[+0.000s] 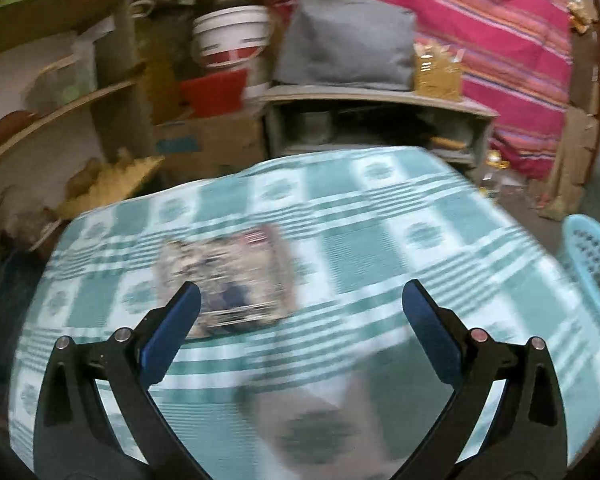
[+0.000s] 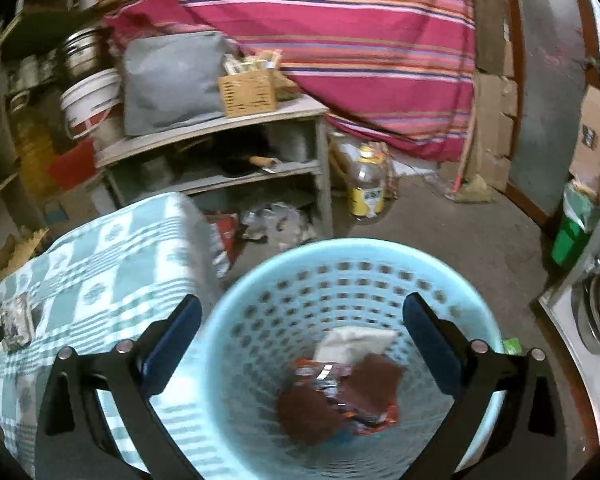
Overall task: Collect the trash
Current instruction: 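Move the left tool back to the table and grasp the printed snack packet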
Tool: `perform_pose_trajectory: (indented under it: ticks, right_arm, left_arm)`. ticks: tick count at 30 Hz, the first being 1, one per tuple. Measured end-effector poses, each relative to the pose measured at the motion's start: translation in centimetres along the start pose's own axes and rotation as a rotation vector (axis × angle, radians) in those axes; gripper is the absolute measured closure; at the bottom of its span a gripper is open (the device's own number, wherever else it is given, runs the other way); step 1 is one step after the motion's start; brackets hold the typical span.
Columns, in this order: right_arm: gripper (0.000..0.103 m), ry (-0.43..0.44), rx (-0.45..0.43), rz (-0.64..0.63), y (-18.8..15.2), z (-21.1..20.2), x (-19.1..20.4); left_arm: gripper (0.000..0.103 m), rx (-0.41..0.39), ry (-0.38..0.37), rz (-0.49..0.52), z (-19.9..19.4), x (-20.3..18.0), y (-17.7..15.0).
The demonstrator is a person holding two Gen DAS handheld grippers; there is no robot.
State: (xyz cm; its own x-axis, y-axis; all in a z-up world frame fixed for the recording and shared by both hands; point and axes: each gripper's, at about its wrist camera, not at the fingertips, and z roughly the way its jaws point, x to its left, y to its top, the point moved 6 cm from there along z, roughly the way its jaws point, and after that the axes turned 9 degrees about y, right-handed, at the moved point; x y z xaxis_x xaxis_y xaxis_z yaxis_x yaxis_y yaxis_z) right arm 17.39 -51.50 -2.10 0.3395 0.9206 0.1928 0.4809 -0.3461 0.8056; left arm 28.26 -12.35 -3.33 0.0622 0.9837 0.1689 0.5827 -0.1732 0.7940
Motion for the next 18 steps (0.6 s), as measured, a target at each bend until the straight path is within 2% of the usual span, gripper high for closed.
perform_pose_trajectory:
  ticks: [4,10,15,18]
  right_arm:
    - [0.005,0.054,-0.012,-0.067,-0.6,0.4,5.7]
    - [0.005,0.166,0.013,-0.072,-2.0,1.9,12.5]
    - [0.005,0.189,0.068,-0.124,-3.7,3.7,16.5]
    - [0.005,0.195,0.090,-0.158,-4.5,4.5,18.3]
  left_arm:
    - [0.006,0.052,0.023,-0.069,2.2,4.0,-1.3]
    - [0.006,0.094,0.059,-0.120,4.3,8.0,-2.0]
    - [0.006,0.140,0.060,-0.147,6.3,9.8,-2.5]
    - [0.006,0.165,0.029,-0.150,7.5,10.2,-2.6]
